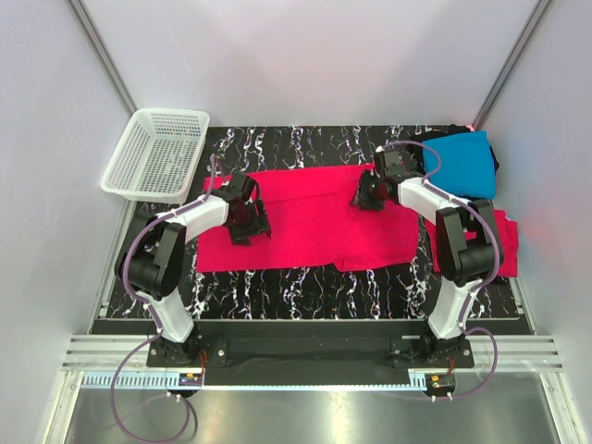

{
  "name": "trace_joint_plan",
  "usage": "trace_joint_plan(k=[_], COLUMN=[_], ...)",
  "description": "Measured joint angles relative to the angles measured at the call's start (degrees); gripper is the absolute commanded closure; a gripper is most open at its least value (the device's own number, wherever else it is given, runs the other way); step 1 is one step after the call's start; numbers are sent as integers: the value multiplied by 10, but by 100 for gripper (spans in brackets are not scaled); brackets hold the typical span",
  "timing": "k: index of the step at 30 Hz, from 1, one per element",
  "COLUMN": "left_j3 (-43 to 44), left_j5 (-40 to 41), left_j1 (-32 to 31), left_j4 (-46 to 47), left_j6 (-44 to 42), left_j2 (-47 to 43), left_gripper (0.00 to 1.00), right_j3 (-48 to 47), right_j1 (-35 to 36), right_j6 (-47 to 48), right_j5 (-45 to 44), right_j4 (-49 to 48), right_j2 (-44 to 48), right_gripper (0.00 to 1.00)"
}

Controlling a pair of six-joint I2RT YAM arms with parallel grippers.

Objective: Fold and stack the t-shirts
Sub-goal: Fold the tshirt

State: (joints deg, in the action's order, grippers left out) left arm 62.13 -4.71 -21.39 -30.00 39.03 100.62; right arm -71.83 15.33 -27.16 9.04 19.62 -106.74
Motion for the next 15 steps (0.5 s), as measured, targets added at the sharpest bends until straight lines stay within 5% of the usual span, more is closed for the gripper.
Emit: trace_joint_plan(k=[15], left_j3=[1], left_j5=[0], left_j1=[0], left_j4=[-1], left_j6=[-2], left_j2=[0], left_gripper=[29], right_j3=[-18], right_j1=[24], right_j6=[-7], right_j5=[42], right_j4=[-34], right_j2=[-27], right_gripper=[59])
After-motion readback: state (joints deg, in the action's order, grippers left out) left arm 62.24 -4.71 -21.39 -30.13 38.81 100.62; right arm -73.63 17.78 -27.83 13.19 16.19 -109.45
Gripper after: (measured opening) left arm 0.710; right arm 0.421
